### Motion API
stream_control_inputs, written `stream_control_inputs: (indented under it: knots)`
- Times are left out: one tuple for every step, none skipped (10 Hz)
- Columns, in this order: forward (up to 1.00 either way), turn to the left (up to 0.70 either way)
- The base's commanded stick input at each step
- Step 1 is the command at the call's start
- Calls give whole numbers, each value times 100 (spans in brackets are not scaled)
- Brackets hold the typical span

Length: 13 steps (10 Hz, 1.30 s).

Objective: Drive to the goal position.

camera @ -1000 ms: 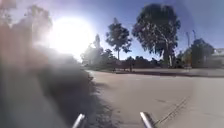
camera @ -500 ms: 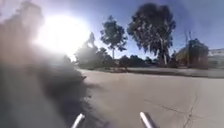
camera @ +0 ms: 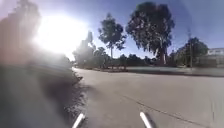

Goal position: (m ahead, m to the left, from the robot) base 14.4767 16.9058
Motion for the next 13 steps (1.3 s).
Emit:
stream_control_inputs:
  knots:
    - [95, 0]
    - [95, 0]
    - [95, 0]
    - [95, 0]
    - [95, 0]
    - [95, 0]
    - [95, 0]
    - [95, 0]
    - [95, 6]
    - [95, 19]
    - [95, 32]
    - [95, 27]
    - [95, 16]
